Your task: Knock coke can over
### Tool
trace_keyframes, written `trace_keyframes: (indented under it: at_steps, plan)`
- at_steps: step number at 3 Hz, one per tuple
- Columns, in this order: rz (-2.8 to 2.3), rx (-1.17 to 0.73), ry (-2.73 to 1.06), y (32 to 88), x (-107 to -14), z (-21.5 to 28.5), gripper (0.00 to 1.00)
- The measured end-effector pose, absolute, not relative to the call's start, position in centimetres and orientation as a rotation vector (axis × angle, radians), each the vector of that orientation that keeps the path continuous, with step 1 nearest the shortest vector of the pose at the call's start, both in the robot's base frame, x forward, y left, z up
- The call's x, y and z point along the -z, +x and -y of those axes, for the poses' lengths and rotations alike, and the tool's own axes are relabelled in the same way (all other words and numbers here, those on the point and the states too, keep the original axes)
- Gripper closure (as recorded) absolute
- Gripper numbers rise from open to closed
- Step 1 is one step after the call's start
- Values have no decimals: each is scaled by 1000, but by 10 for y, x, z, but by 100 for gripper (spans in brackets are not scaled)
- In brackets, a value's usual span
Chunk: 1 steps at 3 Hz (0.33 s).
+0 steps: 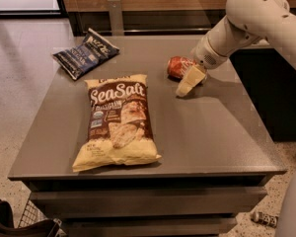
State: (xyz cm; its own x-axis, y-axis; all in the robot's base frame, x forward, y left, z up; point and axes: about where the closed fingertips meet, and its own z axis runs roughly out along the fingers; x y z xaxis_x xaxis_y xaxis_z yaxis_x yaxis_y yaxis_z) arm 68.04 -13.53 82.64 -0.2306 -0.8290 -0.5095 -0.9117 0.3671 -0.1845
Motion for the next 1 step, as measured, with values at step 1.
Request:
trace_keyframes:
  at_steps: [1]
  plan:
    - [-2102, -205, -1501, 680, -826, 135, 0]
